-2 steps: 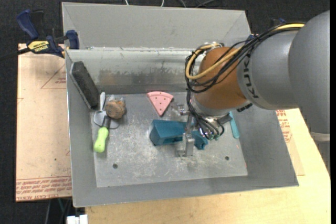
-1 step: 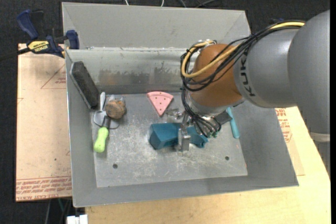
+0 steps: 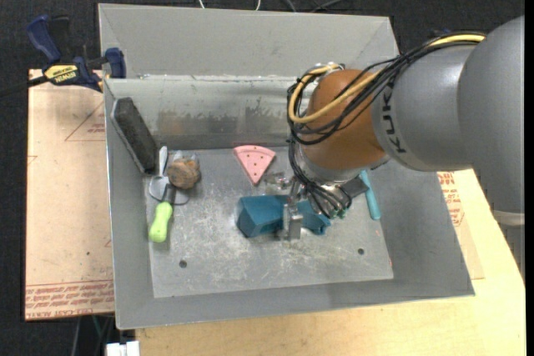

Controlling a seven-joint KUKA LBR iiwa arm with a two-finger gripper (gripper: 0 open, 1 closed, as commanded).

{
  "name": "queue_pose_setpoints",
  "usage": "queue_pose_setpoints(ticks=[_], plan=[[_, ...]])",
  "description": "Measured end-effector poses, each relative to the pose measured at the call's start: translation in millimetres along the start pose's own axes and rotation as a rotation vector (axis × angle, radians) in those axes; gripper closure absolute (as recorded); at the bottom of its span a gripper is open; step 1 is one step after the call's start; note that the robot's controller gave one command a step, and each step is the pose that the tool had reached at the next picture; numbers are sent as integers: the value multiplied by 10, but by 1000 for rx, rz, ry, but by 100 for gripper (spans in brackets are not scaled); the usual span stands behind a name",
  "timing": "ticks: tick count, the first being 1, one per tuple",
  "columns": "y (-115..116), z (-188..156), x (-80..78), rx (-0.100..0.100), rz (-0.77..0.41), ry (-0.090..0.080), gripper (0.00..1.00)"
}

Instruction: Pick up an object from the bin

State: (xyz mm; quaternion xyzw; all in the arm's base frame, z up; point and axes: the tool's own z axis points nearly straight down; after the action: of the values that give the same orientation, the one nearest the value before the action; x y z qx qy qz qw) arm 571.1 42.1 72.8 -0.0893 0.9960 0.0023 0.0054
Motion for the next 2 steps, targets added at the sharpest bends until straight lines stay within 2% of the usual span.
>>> queue_pose_setpoints(ticks=[2], plan=[[3,-99,9,-1,2,4,100]])
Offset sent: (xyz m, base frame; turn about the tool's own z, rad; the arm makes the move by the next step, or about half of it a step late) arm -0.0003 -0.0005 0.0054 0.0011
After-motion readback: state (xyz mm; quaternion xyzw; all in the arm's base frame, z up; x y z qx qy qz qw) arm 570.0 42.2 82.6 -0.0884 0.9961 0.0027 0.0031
